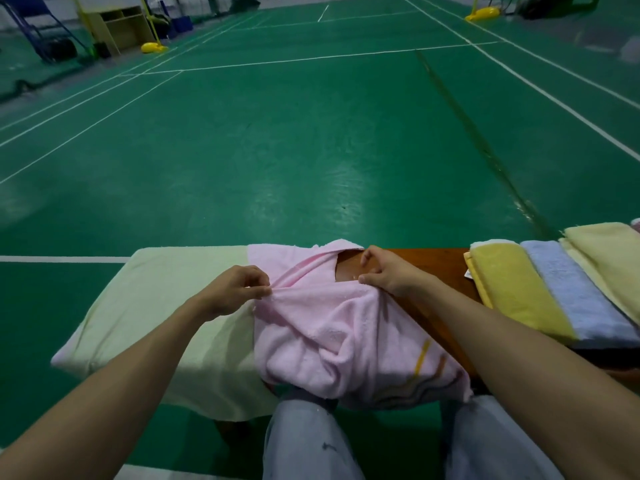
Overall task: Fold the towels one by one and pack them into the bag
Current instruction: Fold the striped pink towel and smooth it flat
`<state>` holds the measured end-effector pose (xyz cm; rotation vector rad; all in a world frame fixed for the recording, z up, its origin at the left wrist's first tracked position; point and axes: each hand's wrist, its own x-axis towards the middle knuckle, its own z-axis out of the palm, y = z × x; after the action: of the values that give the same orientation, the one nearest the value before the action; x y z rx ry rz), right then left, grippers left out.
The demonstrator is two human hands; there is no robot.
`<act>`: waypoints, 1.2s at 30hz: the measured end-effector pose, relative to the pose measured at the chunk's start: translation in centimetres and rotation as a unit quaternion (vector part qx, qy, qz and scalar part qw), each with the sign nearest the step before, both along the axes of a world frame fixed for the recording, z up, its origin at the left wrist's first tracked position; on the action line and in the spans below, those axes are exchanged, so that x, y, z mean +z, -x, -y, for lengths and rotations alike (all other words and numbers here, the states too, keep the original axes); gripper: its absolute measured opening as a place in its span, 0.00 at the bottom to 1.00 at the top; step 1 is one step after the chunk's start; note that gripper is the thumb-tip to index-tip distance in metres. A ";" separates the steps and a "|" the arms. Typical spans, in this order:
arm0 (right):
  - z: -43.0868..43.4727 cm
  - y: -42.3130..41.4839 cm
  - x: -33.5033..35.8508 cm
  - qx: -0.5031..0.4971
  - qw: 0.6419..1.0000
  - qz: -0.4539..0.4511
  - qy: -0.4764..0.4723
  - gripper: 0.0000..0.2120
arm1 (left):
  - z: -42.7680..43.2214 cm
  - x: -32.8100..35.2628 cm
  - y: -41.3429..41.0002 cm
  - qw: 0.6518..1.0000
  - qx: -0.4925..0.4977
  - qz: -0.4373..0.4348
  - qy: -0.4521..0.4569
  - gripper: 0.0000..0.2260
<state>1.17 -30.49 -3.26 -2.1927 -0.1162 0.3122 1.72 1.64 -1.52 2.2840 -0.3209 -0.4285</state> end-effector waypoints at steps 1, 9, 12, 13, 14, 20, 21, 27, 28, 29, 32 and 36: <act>-0.4 -0.5 -0.1 0.004 1.000 0.000 0.004 0.12 | -0.4 0.0 -0.1 1.000 0.002 0.005 -0.004 0.07; -4.3 -3.5 -0.4 -0.013 0.998 0.050 0.048 0.25 | -3.3 -0.4 -1.3 0.989 0.025 0.101 -0.103 0.06; -4.6 -4.0 -0.8 0.018 0.998 0.033 0.060 0.28 | -3.4 -0.6 -2.0 0.982 0.038 0.121 -0.141 0.06; -4.6 -4.2 -0.8 0.028 0.997 0.016 0.065 0.27 | -3.3 -0.6 -2.1 0.980 0.043 0.119 -0.153 0.06; -4.6 -4.3 -0.7 0.033 0.997 0.006 0.075 0.27 | -3.0 -0.7 -2.1 0.979 0.048 0.113 -0.163 0.06; -2.8 -3.9 0.2 0.028 0.987 0.006 0.156 0.23 | -2.0 -1.6 -1.5 0.977 0.075 0.094 -0.177 0.11; -2.2 -3.6 0.2 0.020 0.986 0.007 0.163 0.22 | -1.8 -1.5 -1.5 0.977 0.074 0.096 -0.177 0.12; 0.8 -0.5 0.5 0.001 0.979 -0.002 0.204 0.28 | -0.7 -1.6 -1.9 0.985 0.074 0.105 -0.118 0.08; 1.1 0.2 0.7 -0.003 0.977 -0.011 0.215 0.32 | -0.7 -1.6 -1.8 0.987 0.077 0.102 -0.102 0.07; 1.3 0.8 1.0 -0.004 0.975 -0.021 0.223 0.37 | -0.6 -1.6 -1.8 0.988 0.080 0.098 -0.085 0.06; 1.3 3.0 2.1 0.025 0.964 -0.040 0.263 0.50 | -0.4 -1.8 -1.6 0.991 0.097 0.081 -0.036 0.04; 0.7 5.2 1.8 0.060 0.928 -0.030 0.367 0.60 | -0.3 -2.0 -2.0 0.991 0.112 0.071 -0.023 0.07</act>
<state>-4.01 -31.20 -1.49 -2.9212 -0.1114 0.5595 3.75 1.93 -3.52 2.3684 -0.1234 -0.1612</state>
